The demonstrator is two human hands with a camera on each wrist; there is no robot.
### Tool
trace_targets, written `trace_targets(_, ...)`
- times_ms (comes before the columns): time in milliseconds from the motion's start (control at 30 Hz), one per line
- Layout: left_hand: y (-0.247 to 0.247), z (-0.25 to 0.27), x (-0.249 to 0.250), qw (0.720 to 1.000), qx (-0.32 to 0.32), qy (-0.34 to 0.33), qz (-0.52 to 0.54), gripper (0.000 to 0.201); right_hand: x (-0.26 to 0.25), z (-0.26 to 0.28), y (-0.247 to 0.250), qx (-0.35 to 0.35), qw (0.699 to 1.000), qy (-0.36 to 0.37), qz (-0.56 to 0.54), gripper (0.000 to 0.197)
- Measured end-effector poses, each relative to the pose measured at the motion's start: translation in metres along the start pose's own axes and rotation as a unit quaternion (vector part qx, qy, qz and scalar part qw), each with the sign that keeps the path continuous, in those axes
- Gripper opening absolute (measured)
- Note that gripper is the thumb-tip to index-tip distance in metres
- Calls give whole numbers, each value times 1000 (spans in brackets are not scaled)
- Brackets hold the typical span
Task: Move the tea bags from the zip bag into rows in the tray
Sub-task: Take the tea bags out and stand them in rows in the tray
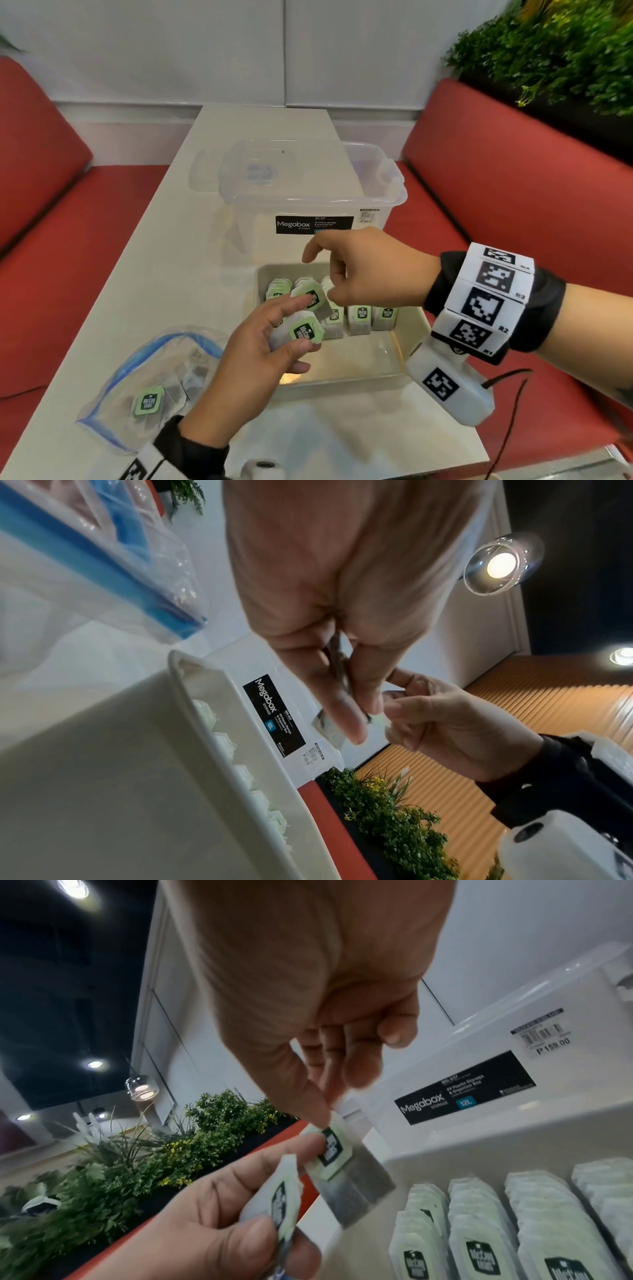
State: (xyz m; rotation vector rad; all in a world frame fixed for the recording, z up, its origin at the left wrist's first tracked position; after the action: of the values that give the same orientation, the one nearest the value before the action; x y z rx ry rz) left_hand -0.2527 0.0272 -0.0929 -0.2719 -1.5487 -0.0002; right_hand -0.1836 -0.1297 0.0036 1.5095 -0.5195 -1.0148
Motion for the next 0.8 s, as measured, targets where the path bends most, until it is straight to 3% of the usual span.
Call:
trace_targets(100, -1, 1, 0, 1000, -6, 4, 1, 48, 0, 2, -3, -38, 999, -8, 32, 63)
trace_targets(200, -3, 0, -2, 1000, -22, 9, -18, 49, 1, 1, -3, -19, 998, 6, 62, 41)
trace_targets(267, -4, 0, -3, 999, -40, 9, -34, 50, 2, 1, -3, -43, 998, 15, 53, 25)
trace_targets(433, -11, 1, -5, 996, -66, 14, -57, 51, 9, 1, -5, -101, 993, 5, 63, 19)
trace_targets(800, 6, -5, -17, 999, 36, 21, -27, 35, 73, -3, -18, -183, 961, -94, 185, 2)
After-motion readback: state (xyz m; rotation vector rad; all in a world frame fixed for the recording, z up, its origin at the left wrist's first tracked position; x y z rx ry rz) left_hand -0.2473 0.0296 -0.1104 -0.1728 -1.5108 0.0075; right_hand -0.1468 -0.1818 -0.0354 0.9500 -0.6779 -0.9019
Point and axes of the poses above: each hand's wrist, its own z-axis away from the middle knuckle, its own y-axis out of the back of the hand, x = y × z, the point moved 1 cm from there along -z, towards the middle knuckle, and after that the axes turned 5 degrees about z, right-handed, at the moved point
